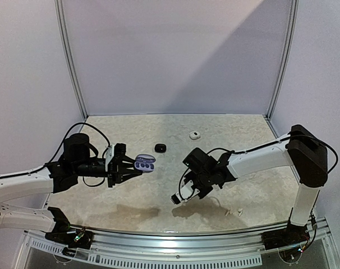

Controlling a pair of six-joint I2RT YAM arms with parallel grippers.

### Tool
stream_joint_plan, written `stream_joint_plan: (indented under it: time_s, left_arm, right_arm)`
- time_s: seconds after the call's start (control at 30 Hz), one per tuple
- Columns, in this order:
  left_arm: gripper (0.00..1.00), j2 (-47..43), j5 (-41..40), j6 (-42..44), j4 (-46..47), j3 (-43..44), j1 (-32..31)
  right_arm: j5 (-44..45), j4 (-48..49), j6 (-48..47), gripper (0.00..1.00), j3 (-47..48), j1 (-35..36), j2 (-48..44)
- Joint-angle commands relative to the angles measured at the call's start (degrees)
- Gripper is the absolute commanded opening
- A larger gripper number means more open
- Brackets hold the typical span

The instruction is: Insert the wireless bluetooth earbuds into the charging case

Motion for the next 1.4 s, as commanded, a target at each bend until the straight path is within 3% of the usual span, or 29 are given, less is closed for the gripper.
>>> stream_joint_plan:
  time_s: [0.0,0.4,0.67,0.83,1.0,1.17,1.37]
  left_arm:
    - [0.0,-0.31,-0.43,0.71,-0.29,0.94,0.54]
    - [0.0,-0.12,-0.12,0.81,-0.57,1.0,0.9]
    - [0.0,-0.29,-0.2,0.72,-0.87,1.09,0.91]
    - [0.0,-0.08,0.03,0.68,-0.93,1.14,0.98]
    - [0.0,-0.26,0.02,0.42,-0.86,0.99,0.99]
    - [0.0,-0.3,0.78,0.42,-1.01,1.08,0.99]
    - [0.0,-0.95,0.82,0.72,-1.55,1.14,0.99]
  right_arm:
    - [0.35,-1.11,-2.16,0.15,1.9,-1.19,2.57]
    - [-2.53,-4.17,-2.85,0.14,5.17,-1.69,3.98]
    - [-11.53,-12.51,9.64,0.17,12.79,-1.71,4.78]
    - [-14.92,-13.43,19.12,0.33,15.4,-2.11,2.07]
    - [-16.72,-15.43,32.81,0.79,16.11,-4.59,2.03]
    - [-17.13,-16.28,33.42,0.82,15.59,-4.73,3.33]
    - [-19.16,-20.42,32.69,0.77,20.77,-5.84,9.32]
